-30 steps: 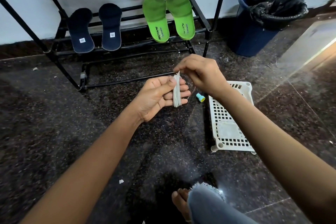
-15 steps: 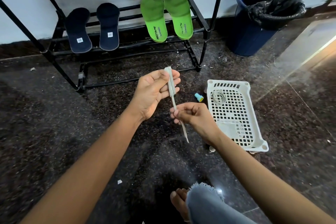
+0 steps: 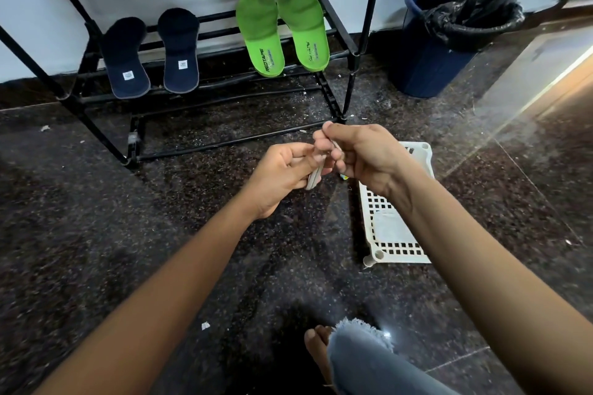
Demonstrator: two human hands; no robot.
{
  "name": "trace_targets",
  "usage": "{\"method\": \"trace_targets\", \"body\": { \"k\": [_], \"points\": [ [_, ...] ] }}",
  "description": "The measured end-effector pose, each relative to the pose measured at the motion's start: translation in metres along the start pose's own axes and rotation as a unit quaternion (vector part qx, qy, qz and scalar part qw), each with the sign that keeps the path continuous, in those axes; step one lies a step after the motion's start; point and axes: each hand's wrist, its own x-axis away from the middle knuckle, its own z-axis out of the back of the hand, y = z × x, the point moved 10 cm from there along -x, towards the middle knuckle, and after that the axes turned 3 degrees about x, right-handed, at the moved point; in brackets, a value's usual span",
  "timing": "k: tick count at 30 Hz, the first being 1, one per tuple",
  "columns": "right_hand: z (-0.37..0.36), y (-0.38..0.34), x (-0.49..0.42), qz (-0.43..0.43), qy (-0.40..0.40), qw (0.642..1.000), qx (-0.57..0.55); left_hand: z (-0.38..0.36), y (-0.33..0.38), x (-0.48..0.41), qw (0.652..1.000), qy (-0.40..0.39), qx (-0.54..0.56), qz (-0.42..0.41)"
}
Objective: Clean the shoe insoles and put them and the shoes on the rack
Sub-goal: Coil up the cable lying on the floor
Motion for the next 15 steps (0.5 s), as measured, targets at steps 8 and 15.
{"method": "trace_targets", "body": {
  "k": [8,15],
  "points": [
    [0.033,0.011,-0.015,-0.003,0.002,0.997,0.078,-0.020,-0.012,-0.006,0.998,-0.039,-0.014,0.057],
    [0.058,0.008,-0.008,0.100,-0.020,0.984,0.146,-0.046,-0.026,-0.018,0.991,-0.051,0.061,0.110]
  ]
}}
